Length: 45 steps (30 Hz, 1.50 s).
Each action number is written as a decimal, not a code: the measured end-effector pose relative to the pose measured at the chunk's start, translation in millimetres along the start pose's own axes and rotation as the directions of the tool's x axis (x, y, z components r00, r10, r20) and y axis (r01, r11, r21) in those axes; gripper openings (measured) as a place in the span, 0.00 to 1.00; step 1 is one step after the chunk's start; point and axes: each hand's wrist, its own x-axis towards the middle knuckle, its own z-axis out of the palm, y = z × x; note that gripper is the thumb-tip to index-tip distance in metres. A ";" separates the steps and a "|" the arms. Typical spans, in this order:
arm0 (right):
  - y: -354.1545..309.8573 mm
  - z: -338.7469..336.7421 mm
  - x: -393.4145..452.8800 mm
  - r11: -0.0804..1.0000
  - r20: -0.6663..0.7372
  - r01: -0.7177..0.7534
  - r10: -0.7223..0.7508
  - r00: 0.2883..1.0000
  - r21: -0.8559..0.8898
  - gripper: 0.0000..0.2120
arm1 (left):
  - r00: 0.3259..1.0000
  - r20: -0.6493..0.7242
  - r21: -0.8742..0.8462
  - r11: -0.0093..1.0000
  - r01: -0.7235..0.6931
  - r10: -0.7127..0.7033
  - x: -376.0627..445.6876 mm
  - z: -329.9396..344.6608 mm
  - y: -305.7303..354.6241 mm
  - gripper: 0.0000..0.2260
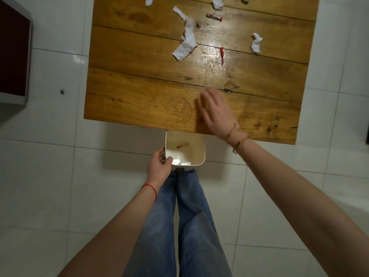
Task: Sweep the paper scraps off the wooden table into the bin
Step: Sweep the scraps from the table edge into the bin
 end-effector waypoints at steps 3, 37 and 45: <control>23.4 -15.3 42.5 0.982 -0.045 -0.185 0.183 0.982 -0.034 0.26 | 1.000 -0.003 0.001 1.000 0.015 -0.015 5.1 0.1 -0.2 0.21; -22.7 0.6 46.5 0.990 0.122 0.114 -0.103 0.987 -0.087 0.25 | 1.000 0.010 -0.034 0.999 0.024 -0.024 16.2 -13.2 -5.6 0.21; -7.8 -26.7 156.4 0.994 0.089 -0.006 0.015 0.996 -0.108 0.27 | 1.000 0.014 -0.063 0.998 0.002 -0.001 20.4 -14.1 -6.1 0.21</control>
